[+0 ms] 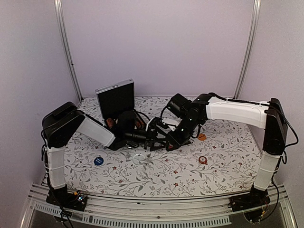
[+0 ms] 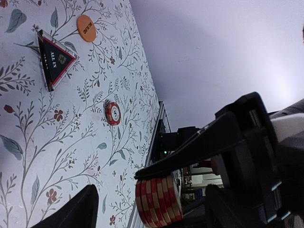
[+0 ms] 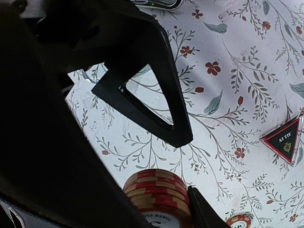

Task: Pack up texas hold em set

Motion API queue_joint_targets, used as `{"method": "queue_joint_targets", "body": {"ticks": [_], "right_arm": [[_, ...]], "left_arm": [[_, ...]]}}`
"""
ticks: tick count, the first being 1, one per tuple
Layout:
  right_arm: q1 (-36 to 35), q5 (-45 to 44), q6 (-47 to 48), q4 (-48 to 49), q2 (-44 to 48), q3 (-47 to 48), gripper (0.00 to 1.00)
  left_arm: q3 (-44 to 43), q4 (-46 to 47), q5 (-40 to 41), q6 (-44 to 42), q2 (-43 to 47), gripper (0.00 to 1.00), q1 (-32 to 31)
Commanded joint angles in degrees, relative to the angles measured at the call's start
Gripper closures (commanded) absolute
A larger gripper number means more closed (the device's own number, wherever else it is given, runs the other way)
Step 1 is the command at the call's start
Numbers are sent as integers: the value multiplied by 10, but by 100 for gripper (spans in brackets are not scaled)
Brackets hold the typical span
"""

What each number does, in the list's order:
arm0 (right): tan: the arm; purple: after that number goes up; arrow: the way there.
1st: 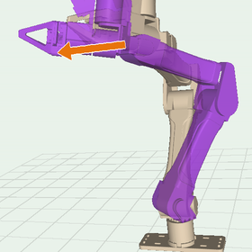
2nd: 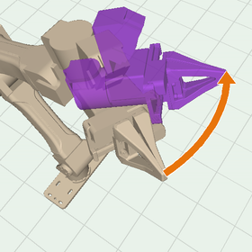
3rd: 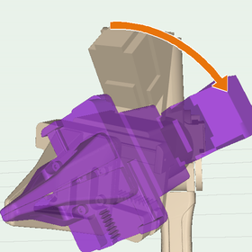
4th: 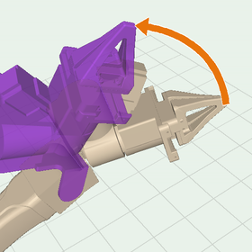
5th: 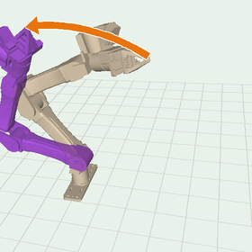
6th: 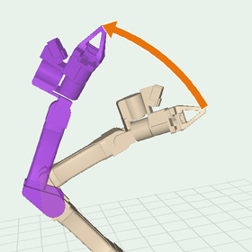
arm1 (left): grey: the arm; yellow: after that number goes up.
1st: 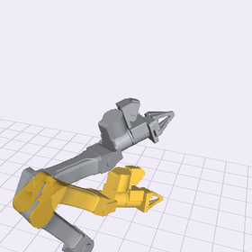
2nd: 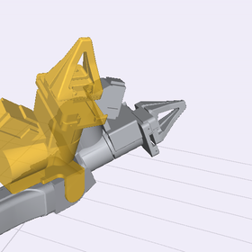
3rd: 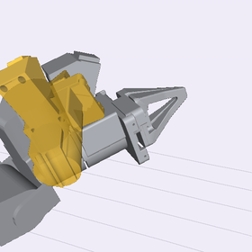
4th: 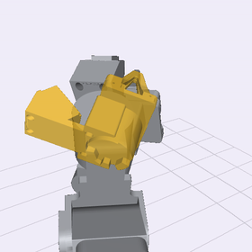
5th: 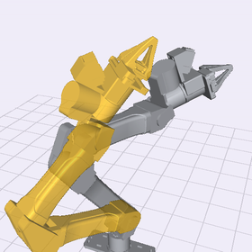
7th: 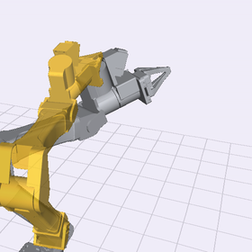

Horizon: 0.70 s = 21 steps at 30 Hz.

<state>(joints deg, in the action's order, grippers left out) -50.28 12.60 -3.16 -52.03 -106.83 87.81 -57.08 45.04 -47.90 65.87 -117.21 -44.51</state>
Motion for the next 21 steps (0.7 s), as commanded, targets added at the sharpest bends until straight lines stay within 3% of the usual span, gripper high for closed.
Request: {"method": "queue_joint_targets", "body": {"ticks": [1, 21], "right_arm": [[-7, 0, 7, 3, -8, 21, 81], [-6, -38, 5, 10, -13, 13, 83]], "left_arm": [[-15, 44, -28, 31, -22, 26, -12], [-49, 15, -71, 57, -54, 61, -29]]}}
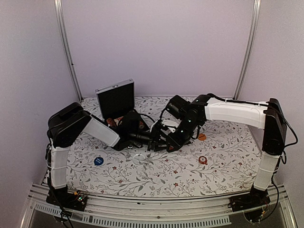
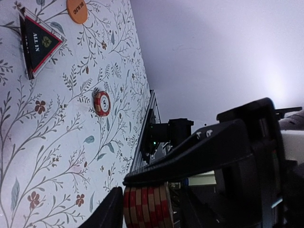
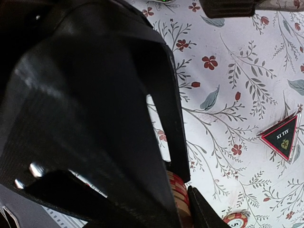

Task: Pack up texas hold em set

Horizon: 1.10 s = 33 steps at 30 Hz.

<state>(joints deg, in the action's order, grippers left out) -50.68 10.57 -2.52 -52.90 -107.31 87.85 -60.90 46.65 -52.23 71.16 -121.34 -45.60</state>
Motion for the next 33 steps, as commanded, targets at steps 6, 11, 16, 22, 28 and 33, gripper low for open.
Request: {"method": "queue_joint_targets", "body": {"ticks": [6, 11, 16, 22, 28, 33], "right_arm": [[-2, -30, -5, 20, -9, 5, 83], [-3, -36, -6, 21, -10, 1, 83], [-2, -42, -8, 25, -10, -9, 79], [-2, -45, -12, 39, -3, -25, 54], [-1, -33, -13, 59, 27, -33, 27], [5, -17, -16, 72, 51, -37, 11]], "left_arm": [[-17, -1, -38, 14, -20, 72, -21], [-22, 0, -46, 23, -24, 84, -21], [-22, 19, -52, 41, -24, 100, -19], [-17, 26, -49, 44, -14, 100, -11], [-3, 25, -41, 37, 5, 100, 5], [3, -8, -34, 6, 22, 100, 21]]}}
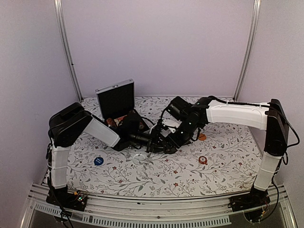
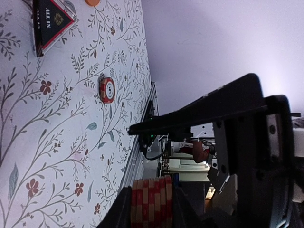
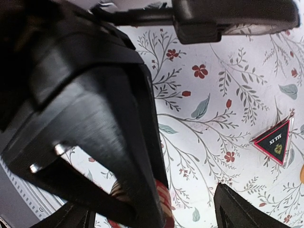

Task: Pack up texas hold em set

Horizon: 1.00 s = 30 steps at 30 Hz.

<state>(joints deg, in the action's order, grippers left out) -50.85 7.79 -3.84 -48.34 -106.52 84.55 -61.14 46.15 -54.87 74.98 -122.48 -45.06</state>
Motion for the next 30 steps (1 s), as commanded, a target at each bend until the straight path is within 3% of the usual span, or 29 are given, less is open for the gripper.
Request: {"method": "queue_joint_targets", "body": {"ticks": [1, 7, 17, 21, 30], "right_arm": [[8, 14, -4, 27, 51, -5, 8], [28, 59, -7, 48, 95, -23, 2], [94, 98, -13, 103, 178, -95, 2], [107, 105, -7, 116, 190, -119, 2], [113, 108, 2, 135, 205, -155, 2]], "left_arm": [[6, -13, -5, -41, 38, 100, 18], [-6, -131, 29, -149, 79, 100, 49], [-146, -505, 223, -534, 156, 100, 131], [-176, -542, 269, -638, 161, 100, 152], [-237, -611, 278, -860, 115, 100, 163]]}}
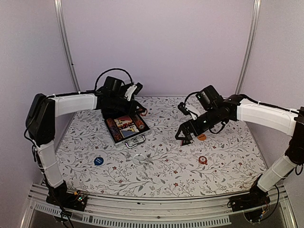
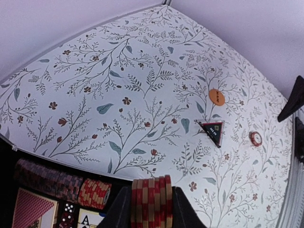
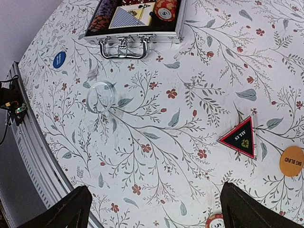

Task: Pack up texas hold em set

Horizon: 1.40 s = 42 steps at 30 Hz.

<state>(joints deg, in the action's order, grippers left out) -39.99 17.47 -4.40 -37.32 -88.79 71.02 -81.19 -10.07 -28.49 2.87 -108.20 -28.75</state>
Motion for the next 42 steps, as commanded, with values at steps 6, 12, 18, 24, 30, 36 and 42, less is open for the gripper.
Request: {"method": "queue_joint_targets", "body": {"ticks": [6, 12, 18, 24, 30, 36, 42], "right_arm": [[11, 18, 6, 43, 45, -52, 2], [16, 12, 4, 52, 48, -72, 1], [20, 14, 5, 55, 47, -75, 2], [21, 20, 5, 58, 37, -74, 1], [22, 21, 3, 62, 35, -76, 1], [22, 17, 1, 63, 31, -81, 1], [22, 15, 3, 65, 30, -81, 1]], "left_arm": [[-103, -108, 37, -221, -79, 100, 0], [-147, -149, 32, -246, -120, 100, -2], [-155, -169, 46, -250, -139, 100, -11], [-151, -171, 66, -246, -147, 100, -19], [-141, -167, 85, -250, -151, 100, -25], [-140, -167, 98, -252, -161, 100, -28], [-139, -168, 99, -255, -166, 100, -30]]}}
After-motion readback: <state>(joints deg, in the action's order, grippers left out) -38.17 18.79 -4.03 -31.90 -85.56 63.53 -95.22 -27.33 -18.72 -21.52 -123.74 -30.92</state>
